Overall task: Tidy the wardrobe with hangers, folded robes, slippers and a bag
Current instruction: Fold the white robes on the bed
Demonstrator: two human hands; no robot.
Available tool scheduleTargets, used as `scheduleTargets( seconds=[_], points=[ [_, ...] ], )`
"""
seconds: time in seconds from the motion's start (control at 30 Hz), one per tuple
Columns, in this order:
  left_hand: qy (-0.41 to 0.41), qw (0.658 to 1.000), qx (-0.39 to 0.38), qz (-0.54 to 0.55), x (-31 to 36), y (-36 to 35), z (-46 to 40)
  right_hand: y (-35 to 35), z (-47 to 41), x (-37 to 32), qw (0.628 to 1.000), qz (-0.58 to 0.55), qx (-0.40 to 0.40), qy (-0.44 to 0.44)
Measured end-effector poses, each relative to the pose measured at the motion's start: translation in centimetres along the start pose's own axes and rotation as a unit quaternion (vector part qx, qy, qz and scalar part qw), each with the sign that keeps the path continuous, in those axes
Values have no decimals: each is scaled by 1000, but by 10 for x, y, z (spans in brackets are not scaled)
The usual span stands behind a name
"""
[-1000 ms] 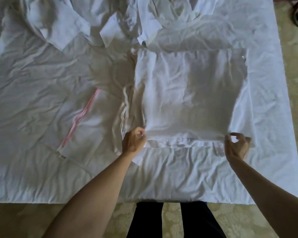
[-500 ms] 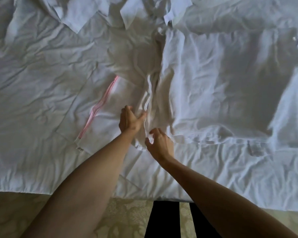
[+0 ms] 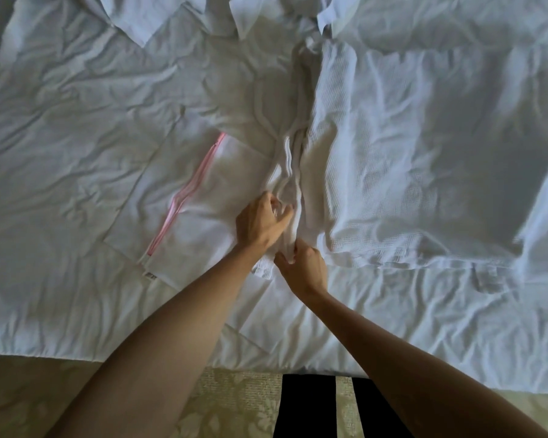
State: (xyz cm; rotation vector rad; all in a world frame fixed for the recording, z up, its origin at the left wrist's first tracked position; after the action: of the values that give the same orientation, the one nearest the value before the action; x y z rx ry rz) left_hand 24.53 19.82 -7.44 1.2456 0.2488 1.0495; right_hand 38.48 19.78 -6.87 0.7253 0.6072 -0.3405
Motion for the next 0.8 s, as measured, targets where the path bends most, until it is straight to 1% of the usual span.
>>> scheduleTargets(
  seconds=[0.03,0.1,0.17,0.23,0.27,0.33,0.37,0.5,0.57,0.67,0.8],
  points=[
    [22,999,-40,0,5,0,0,2,0,1,1000,-3,-4,3],
    [59,995,-80,29,12,-1,-1,6,-2,2,1000,0,-16,11],
    [117,985,-92,92,19,0,-2,11,-5,0,999,-3,-34,14],
    [180,967,-87,158,26,4,-3,16,-9,-4,999,4,-51,18],
    [193,960,-89,183,28,3,-5,18,-10,-7,998,11,-49,22],
    [190,950,-99,229,35,3,-6,26,-11,-17,999,13,-33,29],
    [188,943,-91,259,39,5,-7,34,-11,-23,999,5,-25,32],
    [176,919,-31,350,70,19,-10,88,-9,-45,998,-52,-2,39],
    [180,901,-19,395,93,28,-14,123,-10,-51,997,-68,-10,39],
    [203,877,-32,434,122,31,-22,162,-14,-53,995,-79,-38,41],
    [199,887,-47,414,143,32,-15,169,-24,-36,998,-7,-53,31]
  ],
)
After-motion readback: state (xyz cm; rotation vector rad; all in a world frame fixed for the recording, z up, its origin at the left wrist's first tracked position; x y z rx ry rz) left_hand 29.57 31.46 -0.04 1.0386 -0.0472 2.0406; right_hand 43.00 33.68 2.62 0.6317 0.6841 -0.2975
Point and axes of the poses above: each hand's wrist, its own z-axis away from the middle knuckle, its own y-axis out of the back of the hand, x = y × z, the point moved 1 cm from there along -z, towards the middle knuckle, and after that the axes turned 6 degrees about -z, right-handed, at the moved point
